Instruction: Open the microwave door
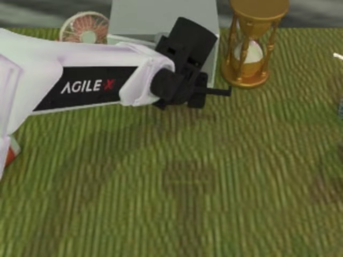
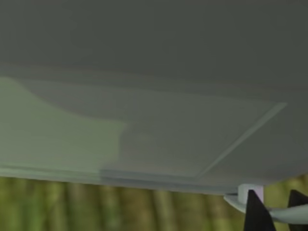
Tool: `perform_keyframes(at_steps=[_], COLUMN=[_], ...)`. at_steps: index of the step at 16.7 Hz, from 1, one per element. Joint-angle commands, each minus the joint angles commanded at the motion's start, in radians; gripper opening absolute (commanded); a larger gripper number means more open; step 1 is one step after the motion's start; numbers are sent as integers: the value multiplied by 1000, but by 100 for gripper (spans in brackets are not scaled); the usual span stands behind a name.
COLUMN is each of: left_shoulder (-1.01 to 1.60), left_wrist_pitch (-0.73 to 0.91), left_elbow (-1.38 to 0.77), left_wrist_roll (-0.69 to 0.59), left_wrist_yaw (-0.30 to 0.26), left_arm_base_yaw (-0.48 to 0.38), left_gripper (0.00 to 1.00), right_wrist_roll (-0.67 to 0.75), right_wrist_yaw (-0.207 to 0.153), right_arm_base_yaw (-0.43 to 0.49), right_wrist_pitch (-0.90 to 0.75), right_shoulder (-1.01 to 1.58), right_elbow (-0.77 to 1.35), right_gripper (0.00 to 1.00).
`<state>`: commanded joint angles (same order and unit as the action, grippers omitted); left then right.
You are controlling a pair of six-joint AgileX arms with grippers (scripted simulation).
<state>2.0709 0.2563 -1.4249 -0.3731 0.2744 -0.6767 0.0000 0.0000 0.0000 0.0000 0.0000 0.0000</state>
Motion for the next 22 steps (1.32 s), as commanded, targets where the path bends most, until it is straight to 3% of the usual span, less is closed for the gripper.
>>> perform_keyframes(at_steps=[22], left_shoulder=[-30], left_wrist_pitch=[-28], left_elbow=[47], left_wrist_roll=[41], left_wrist_yaw=[-31], left_arm_base_yaw=[8], left_gripper=[0], right_wrist_roll=[0], right_wrist_yaw=[0], right_arm_base_yaw=[0], right_wrist_pitch=[0], right_shoulder=[0], right_elbow=[0], right_gripper=[100])
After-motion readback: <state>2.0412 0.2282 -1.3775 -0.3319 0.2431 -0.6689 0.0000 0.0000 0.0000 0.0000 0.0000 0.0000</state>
